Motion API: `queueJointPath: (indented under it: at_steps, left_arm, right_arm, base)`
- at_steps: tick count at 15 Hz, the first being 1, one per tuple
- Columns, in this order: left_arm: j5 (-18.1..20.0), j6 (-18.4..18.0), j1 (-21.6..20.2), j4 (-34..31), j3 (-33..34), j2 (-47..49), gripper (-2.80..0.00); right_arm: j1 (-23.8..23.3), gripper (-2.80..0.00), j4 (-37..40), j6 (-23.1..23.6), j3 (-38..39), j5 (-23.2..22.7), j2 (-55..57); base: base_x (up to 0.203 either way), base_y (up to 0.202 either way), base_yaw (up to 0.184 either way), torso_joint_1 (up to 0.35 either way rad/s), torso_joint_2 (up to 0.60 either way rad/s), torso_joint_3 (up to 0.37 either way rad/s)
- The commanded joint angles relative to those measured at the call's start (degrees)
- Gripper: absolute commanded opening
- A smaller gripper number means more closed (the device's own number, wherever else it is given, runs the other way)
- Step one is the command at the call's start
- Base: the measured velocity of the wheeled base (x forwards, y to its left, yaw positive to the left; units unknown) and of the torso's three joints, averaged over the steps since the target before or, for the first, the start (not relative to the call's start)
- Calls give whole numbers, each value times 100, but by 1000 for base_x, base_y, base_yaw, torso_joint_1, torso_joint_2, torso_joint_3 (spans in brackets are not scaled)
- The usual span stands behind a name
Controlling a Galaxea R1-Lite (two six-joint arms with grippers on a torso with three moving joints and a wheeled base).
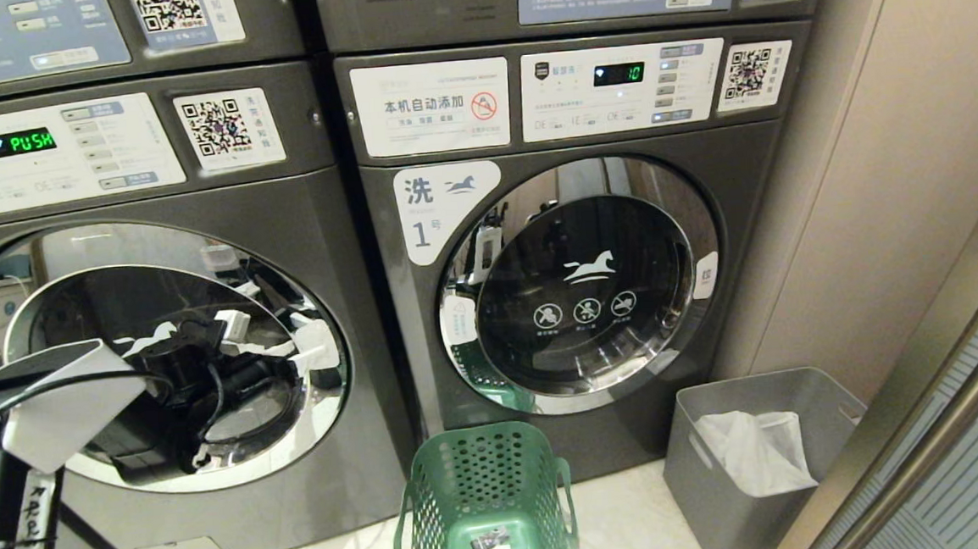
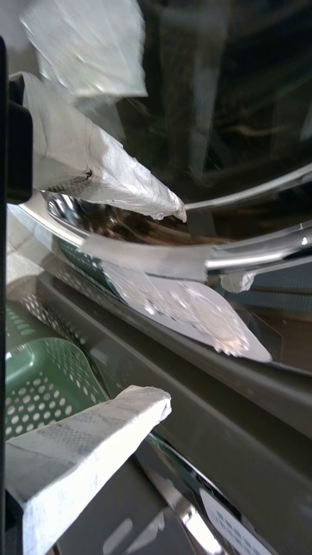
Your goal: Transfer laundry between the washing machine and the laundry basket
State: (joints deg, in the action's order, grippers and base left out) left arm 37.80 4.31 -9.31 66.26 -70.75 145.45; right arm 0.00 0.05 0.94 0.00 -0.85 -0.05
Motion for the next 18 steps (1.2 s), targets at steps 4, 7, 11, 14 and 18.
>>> queueJointPath:
  at_steps: [4, 7, 11, 14, 18]
  left_arm:
    - [246, 123, -9, -131, -264, 98, 0]
    - [281, 123, 20, -142, -273, 115, 0]
    - [281, 88, 103, -172, -489, 209, 0]
    - [281, 82, 149, -210, -528, 238, 0]
    - [360, 123, 193, -254, -589, 309, 0]
  right_arm:
    - [0, -280, -5, 11, 0, -3, 5]
    - [0, -280, -4, 3, 0, -3, 5]
    - [0, -280, 4, 3, 0, -3, 5]
    - [0, -280, 1, 3, 0, -3, 5]
    - [0, -280, 4, 3, 0, -3, 5]
  base:
    - [0, 0, 0, 0, 0, 0]
    - [0, 0, 0, 0, 0, 0]
    - [0, 0, 0, 0, 0, 0]
    - [0, 0, 0, 0, 0, 0]
    - [0, 0, 0, 0, 0, 0]
